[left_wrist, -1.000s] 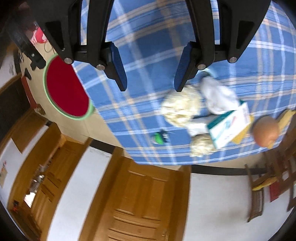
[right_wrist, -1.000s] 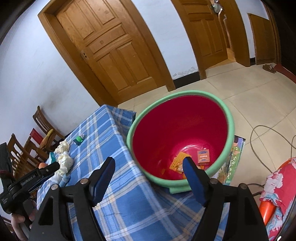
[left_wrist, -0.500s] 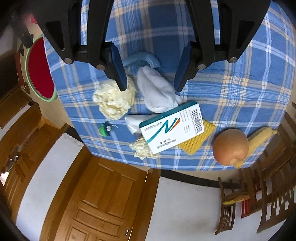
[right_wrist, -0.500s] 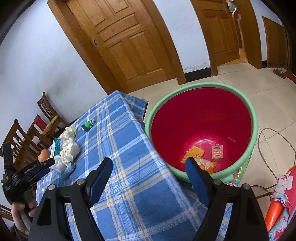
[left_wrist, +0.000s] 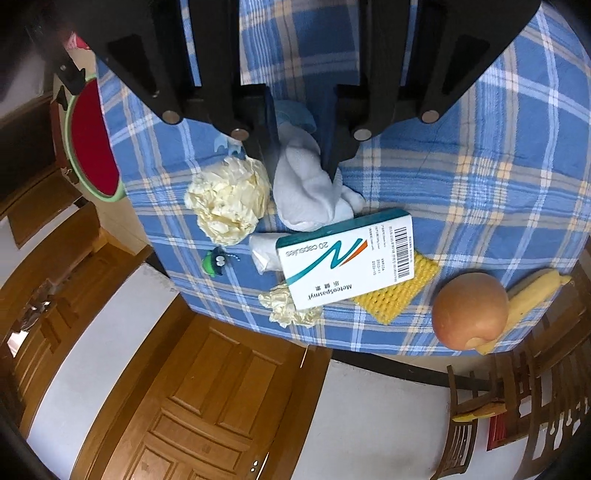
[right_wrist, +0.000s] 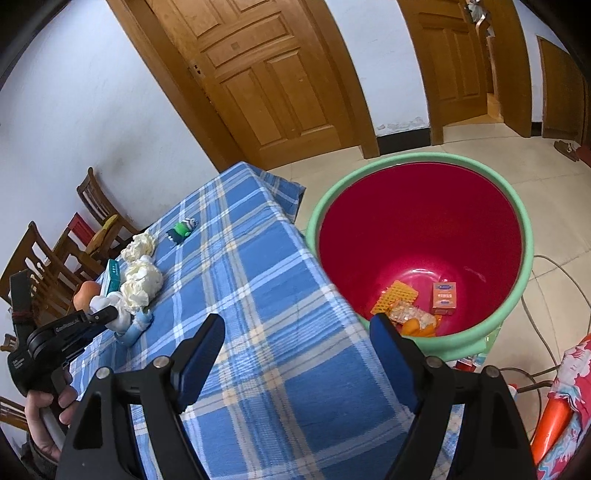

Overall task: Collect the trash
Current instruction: 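Grasp the white socks with the left tool and lift them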

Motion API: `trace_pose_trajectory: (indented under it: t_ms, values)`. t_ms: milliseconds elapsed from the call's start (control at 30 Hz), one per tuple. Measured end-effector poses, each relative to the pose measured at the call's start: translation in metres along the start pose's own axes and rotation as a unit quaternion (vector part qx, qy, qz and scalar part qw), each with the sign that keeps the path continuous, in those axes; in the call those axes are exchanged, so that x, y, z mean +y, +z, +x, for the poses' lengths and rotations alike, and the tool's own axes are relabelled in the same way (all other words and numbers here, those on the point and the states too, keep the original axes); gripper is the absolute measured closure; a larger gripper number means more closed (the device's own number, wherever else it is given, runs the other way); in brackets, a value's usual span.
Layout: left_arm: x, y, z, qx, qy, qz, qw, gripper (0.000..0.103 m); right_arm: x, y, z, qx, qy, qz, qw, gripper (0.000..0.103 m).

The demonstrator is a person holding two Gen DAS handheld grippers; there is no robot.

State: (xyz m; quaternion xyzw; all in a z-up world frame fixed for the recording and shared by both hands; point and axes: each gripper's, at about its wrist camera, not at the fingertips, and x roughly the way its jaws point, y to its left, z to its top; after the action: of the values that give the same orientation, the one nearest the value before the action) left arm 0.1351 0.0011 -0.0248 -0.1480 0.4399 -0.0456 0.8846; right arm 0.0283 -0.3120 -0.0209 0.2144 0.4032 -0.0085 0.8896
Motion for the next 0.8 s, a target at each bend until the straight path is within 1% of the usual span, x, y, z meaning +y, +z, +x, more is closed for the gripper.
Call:
trace_pose_trajectory:
  t_ms: [167, 400, 467, 533, 733, 800]
  values:
    - [0.004, -0.004, -0.021, -0.008, -0.025, -0.001, 0.9997, 0.083, 0.016, 0.000, -0.001, -0.002, 0.007, -0.018, 1.000, 0.020]
    - [0.018, -0.009, -0.054, -0.026, -0.048, -0.012, 0.9984, 0.083, 0.050, -0.002, 0.006, 0.009, 0.025, -0.050, 0.998, 0.020]
    - [0.024, -0.008, -0.062, -0.032, -0.049, -0.016, 0.9981, 0.083, 0.061, -0.002, 0.008, 0.011, 0.029, -0.060, 0.998, 0.020]
    - [0.029, -0.007, -0.066, -0.039, -0.045, -0.018, 0.9981, 0.083, 0.071, -0.003, 0.010, 0.014, 0.034, -0.068, 0.997, 0.020]
    - [0.051, -0.004, -0.072, -0.061, -0.007, -0.022, 0.9979, 0.083, 0.101, -0.001, 0.020, 0.019, 0.047, -0.093, 0.994, 0.020]
    - [0.059, -0.002, -0.070, -0.063, 0.000, -0.029, 0.9976, 0.083, 0.109, 0.000, 0.025, 0.021, 0.048, -0.101, 0.994, 0.020]
